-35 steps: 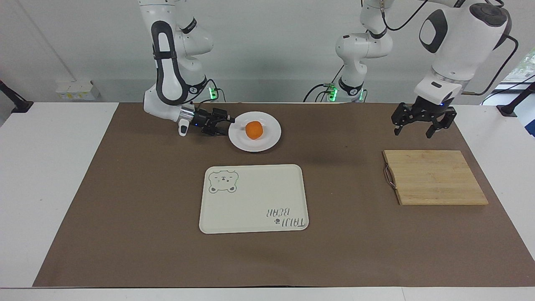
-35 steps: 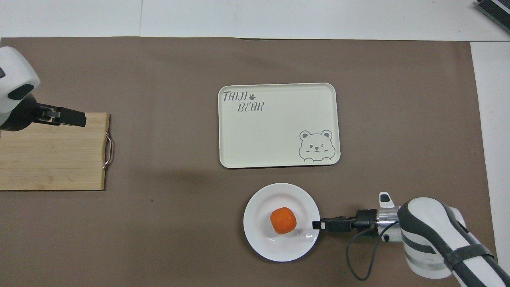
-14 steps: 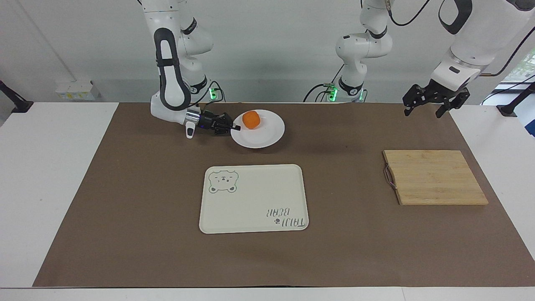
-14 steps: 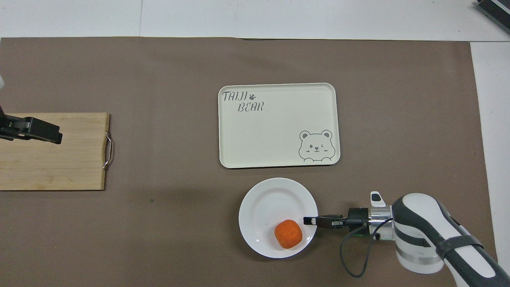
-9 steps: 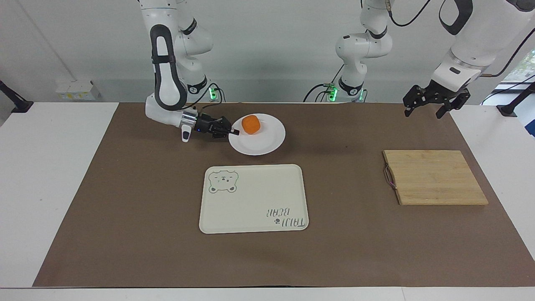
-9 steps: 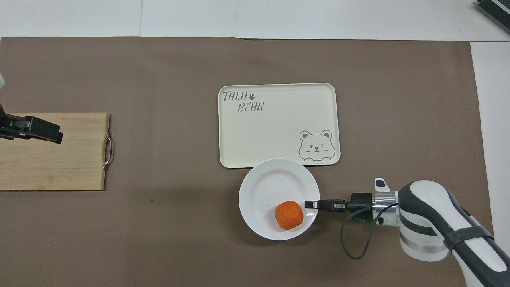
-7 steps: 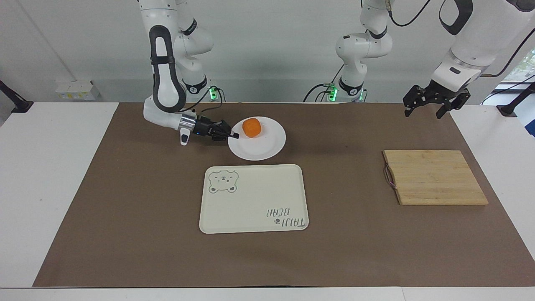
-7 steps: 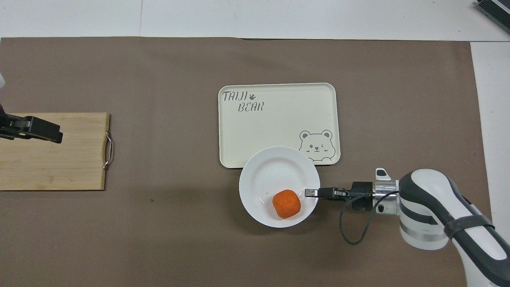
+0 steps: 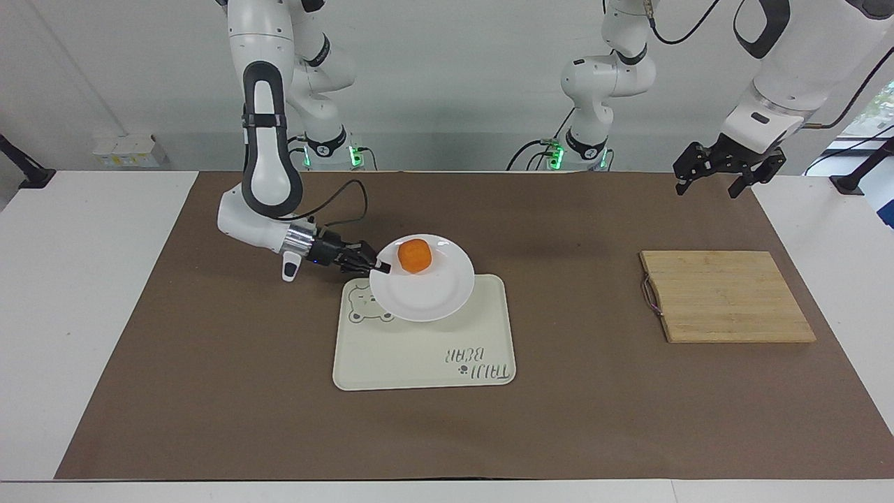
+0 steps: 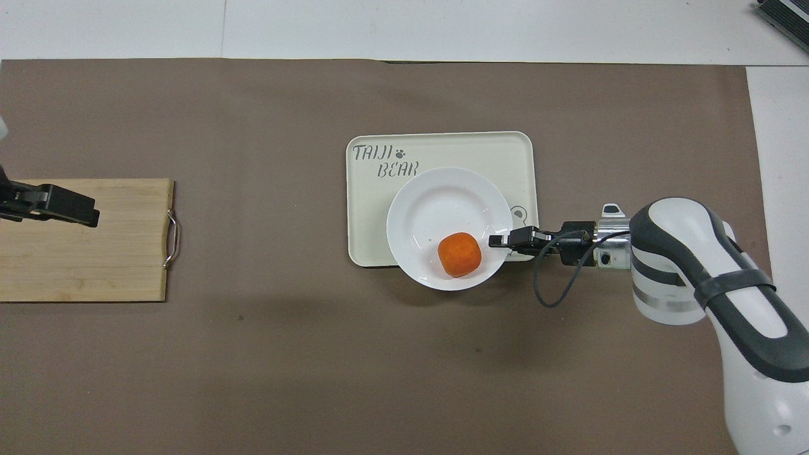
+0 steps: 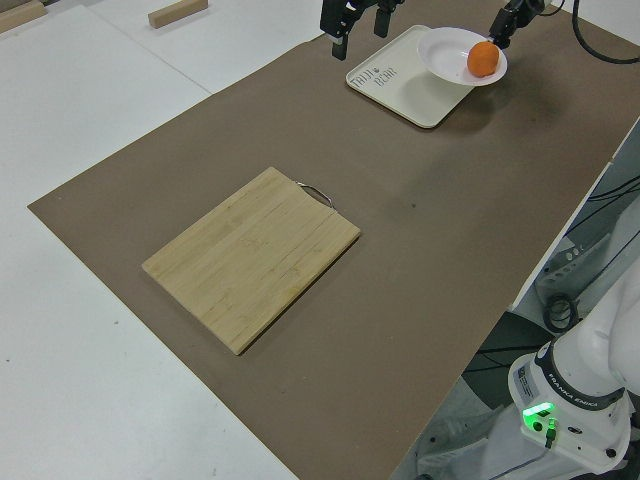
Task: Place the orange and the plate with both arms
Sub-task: 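Slide the plate with the right gripper onto the bear tray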
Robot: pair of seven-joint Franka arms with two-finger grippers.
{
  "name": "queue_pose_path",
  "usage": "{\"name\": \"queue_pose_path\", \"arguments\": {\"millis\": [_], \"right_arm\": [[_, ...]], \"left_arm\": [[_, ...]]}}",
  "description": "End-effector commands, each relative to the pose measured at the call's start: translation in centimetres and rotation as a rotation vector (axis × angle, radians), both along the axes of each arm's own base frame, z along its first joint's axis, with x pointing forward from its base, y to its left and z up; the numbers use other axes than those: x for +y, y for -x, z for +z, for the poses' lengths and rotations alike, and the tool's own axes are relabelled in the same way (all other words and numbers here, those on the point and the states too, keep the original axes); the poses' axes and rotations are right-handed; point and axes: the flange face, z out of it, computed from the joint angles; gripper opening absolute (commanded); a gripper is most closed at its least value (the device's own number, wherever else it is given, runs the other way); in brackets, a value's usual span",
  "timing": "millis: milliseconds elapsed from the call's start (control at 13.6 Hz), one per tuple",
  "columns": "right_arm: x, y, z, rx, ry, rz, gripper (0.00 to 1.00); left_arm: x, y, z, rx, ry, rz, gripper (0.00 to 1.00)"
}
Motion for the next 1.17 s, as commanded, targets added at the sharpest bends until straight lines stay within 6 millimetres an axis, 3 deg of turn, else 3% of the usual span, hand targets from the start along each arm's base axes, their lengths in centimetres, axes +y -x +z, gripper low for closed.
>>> {"name": "queue_pose_path", "arguments": {"millis": [0, 293, 587, 733, 807, 880, 953, 1027, 1100], "right_arm": [[1.4, -4.0, 1.4, 0.024, 0.027, -0.041, 0.00], [2.6, -6.3, -1.1, 0.037, 0.044, -0.061, 0.00], [0.4, -4.6, -3.4, 0.054, 0.059, -0.046, 0.00], [0.7, -4.2, -3.7, 0.057, 0.067, -0.045, 0.00], [1.0, -3.9, -3.9, 0.066, 0.070, -0.041, 0.20], [1.0, -3.6, -4.1, 0.074, 0.069, -0.041, 0.46], [0.9, -3.5, -3.9, 0.072, 0.069, -0.042, 0.91], [0.9, -3.5, -3.9, 0.075, 0.071, -0.042, 1.00], [0.9, -3.8, -3.6, 0.070, 0.071, -0.042, 1.00]], "left_arm": [[0.2, -0.3, 0.3, -0.002, -0.007, 0.002, 1.00], [0.2, -0.3, 0.3, -0.002, -0.007, 0.002, 1.00], [0.2, -0.3, 0.3, -0.002, -0.007, 0.002, 1.00], [0.2, -0.3, 0.3, -0.002, -0.007, 0.002, 1.00], [0.2, -0.3, 0.3, -0.002, -0.007, 0.002, 1.00], [0.2, -0.3, 0.3, -0.002, -0.007, 0.002, 1.00], [0.2, -0.3, 0.3, -0.002, -0.007, 0.002, 1.00], [0.2, -0.3, 0.3, -0.002, -0.007, 0.002, 1.00], [0.2, -0.3, 0.3, -0.002, -0.007, 0.002, 1.00]]}}
